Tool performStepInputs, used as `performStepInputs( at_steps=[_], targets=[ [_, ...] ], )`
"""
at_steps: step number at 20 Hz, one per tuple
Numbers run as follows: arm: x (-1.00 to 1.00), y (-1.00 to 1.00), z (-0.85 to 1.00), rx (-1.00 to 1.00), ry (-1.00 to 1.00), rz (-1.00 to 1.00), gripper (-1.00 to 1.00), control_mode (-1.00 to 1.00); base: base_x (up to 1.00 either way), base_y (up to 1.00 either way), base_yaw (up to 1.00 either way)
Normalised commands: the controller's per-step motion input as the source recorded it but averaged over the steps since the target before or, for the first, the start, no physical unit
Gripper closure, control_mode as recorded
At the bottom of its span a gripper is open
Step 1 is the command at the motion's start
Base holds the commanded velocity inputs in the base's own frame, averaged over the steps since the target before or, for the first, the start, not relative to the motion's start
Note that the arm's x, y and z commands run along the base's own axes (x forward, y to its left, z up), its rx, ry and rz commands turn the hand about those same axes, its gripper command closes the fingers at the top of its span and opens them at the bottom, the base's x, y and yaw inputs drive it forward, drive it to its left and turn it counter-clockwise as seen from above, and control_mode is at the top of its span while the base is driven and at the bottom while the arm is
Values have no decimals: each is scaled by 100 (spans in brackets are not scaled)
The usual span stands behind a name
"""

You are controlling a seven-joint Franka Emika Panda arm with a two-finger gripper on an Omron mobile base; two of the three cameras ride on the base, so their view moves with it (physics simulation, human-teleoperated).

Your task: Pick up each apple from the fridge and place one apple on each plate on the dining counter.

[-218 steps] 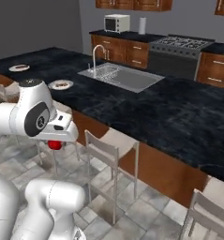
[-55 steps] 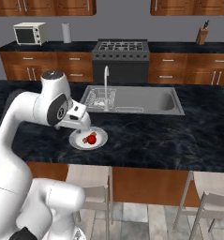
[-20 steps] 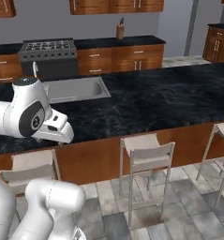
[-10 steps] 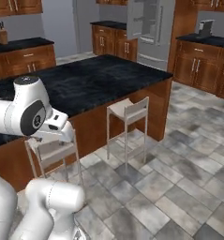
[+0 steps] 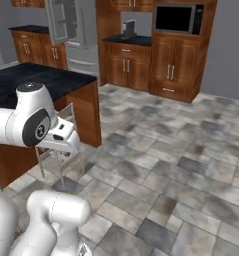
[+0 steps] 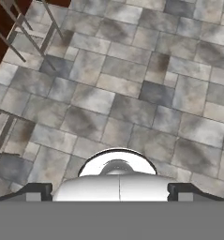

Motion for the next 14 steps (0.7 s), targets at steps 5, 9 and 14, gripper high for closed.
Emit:
performStepInputs(
  at_steps=[5, 9, 14],
  targets=[
    [0, 0, 0, 0, 0, 0, -100, 100, 100, -41, -3],
    [0, 0, 0, 0, 0, 0, -100, 100, 100, -29, 0],
    [0, 0, 0, 0, 0, 0, -100, 100, 100, -42, 1]
  ],
)
